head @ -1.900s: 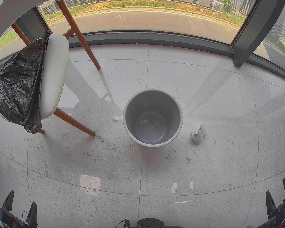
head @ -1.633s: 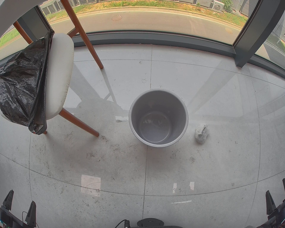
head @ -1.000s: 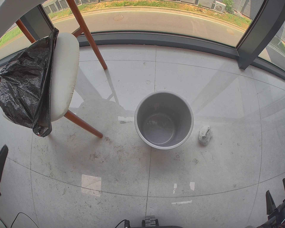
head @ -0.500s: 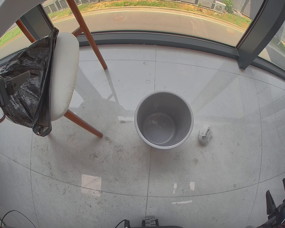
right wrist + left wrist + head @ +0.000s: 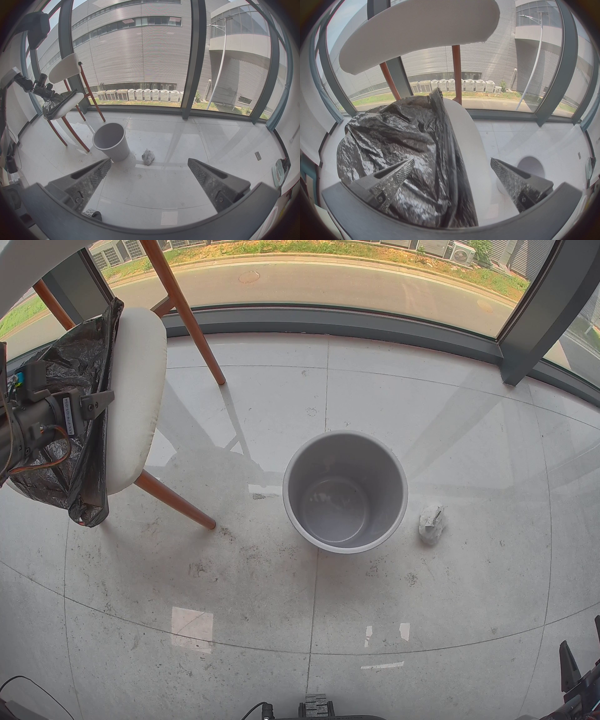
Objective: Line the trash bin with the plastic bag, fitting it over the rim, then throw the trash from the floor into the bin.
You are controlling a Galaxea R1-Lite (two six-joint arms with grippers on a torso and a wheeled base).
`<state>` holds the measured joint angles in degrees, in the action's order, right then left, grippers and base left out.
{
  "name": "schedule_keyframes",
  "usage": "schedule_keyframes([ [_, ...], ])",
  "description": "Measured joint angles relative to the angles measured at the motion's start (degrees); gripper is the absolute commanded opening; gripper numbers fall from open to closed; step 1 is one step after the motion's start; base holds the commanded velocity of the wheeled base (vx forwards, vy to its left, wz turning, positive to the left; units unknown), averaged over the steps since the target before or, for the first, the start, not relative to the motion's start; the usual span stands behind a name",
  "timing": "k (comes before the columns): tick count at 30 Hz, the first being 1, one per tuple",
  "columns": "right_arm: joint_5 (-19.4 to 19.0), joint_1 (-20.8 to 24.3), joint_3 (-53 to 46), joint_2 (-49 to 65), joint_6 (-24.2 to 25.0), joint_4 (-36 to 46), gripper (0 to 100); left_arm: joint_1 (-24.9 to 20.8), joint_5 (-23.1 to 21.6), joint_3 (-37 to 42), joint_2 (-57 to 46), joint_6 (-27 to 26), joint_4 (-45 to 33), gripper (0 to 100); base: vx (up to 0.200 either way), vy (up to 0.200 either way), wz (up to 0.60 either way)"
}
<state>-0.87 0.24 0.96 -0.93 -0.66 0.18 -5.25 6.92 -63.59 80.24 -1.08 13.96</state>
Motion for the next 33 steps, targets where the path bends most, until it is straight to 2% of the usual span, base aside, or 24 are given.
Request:
schedule_keyframes([
  [7,0.0,0.0,0.0,0.0,0.0,0.0,100,1.5,0.2,-2.1,4.1,0.0,1.2,100,0.0,0.0,0.0],
  [8,0.0,0.0,0.0,0.0,0.0,0.0,100,1.8,0.1,-2.2,4.4,0.1,1.3,0,0.0,0.0,0.0],
  [26,0.0,0.0,0.0,0.0,0.0,0.0,100,2.5,-0.6,-2.0,6.0,0.6,0.8,0,0.0,0.0,0.0],
  [29,0.0,0.0,0.0,0.0,0.0,0.0,100,2.5,-2.1,-2.3,5.5,1.4,1.0,0,0.0,0.0,0.0],
  [33,0.0,0.0,0.0,0.0,0.0,0.0,100,2.5,-6.9,-2.0,3.7,5.2,1.1,0,0.0,0.0,0.0],
])
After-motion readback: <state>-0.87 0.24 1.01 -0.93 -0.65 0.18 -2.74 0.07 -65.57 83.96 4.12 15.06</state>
